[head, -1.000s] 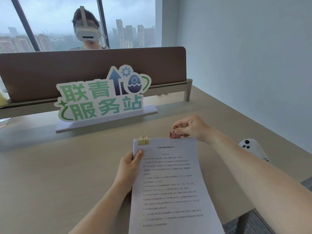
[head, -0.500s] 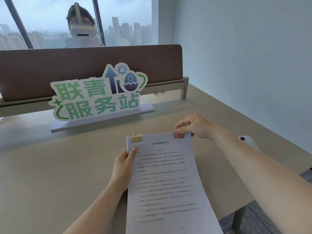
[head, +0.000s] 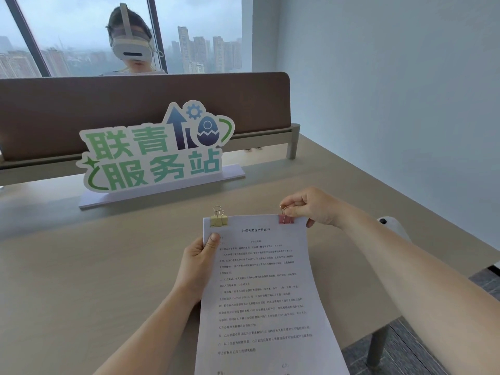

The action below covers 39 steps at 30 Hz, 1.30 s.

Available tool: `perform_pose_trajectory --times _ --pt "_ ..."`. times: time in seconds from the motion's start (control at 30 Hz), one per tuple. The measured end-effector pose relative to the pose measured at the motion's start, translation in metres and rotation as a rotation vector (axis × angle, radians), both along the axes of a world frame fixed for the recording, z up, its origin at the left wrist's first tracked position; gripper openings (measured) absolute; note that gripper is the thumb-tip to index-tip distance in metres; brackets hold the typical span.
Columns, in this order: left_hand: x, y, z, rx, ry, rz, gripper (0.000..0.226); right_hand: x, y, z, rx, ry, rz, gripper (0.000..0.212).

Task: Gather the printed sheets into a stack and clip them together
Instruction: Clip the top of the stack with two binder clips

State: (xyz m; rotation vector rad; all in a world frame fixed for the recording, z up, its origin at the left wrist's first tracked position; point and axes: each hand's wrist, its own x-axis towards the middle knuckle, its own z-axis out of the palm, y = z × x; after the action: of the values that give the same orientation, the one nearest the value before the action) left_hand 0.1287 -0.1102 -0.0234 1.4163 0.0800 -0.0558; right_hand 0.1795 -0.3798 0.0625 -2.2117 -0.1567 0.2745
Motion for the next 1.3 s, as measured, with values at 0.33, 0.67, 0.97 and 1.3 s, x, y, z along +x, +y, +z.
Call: perform_pose_trajectory --times 0.33,0.67,0.97,1.3 --pt "-0.006 0.009 0.006 -0.022 0.050 0.033 0.025 -0.051 0.006 -0.042 0.413 0.066 -0.258 0.028" --pt "-0.021 0.071 0.032 0.024 0.080 0.174 0.033 -0.084 0.066 -0.054 0.421 0.165 -0.074 0.025" --pt "-0.047 0.140 0.046 0.010 0.124 0.160 0.040 -0.082 0.137 -0.057 0.481 0.146 -0.075 0.023" --pt "-0.102 0.218 0.037 0.082 0.226 0.182 0.034 -0.082 0.224 -0.063 0.659 0.131 -0.103 0.023"
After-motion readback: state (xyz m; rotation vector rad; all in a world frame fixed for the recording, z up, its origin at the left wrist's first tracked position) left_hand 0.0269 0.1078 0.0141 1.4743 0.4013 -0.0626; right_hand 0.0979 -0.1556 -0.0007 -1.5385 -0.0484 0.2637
